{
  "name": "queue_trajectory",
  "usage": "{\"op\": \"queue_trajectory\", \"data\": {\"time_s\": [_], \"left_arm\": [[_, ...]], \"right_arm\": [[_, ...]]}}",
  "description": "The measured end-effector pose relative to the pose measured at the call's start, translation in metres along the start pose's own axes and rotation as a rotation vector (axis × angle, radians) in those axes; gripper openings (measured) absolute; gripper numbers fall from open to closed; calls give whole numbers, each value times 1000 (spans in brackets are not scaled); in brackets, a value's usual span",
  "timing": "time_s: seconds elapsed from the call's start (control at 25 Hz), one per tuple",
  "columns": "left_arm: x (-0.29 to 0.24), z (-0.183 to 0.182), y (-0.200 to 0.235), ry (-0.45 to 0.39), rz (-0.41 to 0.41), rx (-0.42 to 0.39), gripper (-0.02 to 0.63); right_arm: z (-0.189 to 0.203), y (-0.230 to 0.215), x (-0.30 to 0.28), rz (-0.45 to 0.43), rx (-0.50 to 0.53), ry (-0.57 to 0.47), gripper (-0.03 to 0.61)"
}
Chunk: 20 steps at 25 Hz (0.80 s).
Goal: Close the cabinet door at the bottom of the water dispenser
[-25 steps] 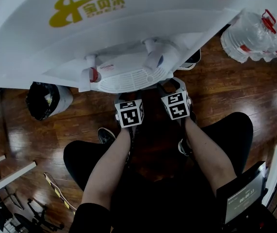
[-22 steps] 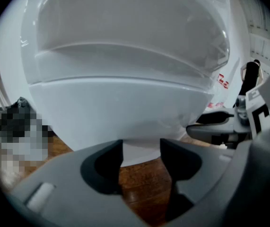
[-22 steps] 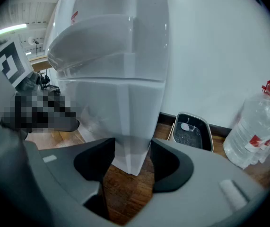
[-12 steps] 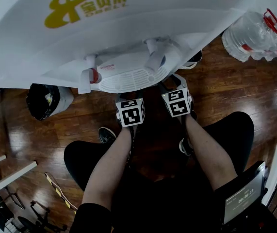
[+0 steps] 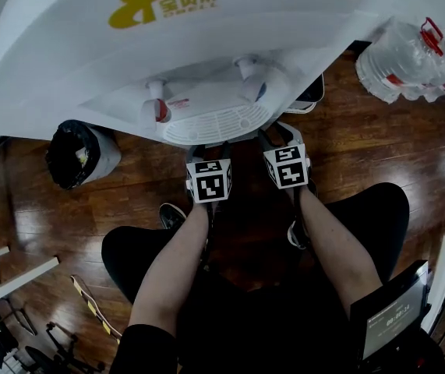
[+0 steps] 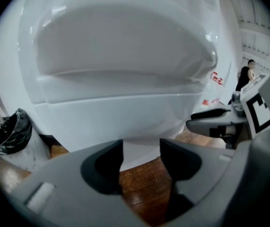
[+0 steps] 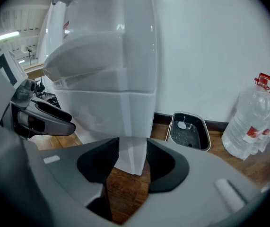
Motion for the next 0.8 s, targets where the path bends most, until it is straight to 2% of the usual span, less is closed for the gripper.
{"op": "queue_trajectory", "data": {"time_s": [0.2, 0.48, 0.8], "left_arm": [[19, -5, -6, -43, 4, -2, 255], [60, -12, -19, -158, 14, -65, 236], [112, 15, -28, -245, -4, -16, 219]], "right_arm": [[-11, 12, 19, -14, -8, -73, 159], [-21, 33, 59, -40, -15, -179, 132], [-9, 62, 107, -67, 0, -249, 104]]}}
Point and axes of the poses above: the fingertips, and each gripper's own axes: x backward along the fingers, y to its left, z out of its underside, the point moved 7 cm from there along x, backward along the fingers, and after that the axes turned 5 degrees about -x, right-handed, at the moved point
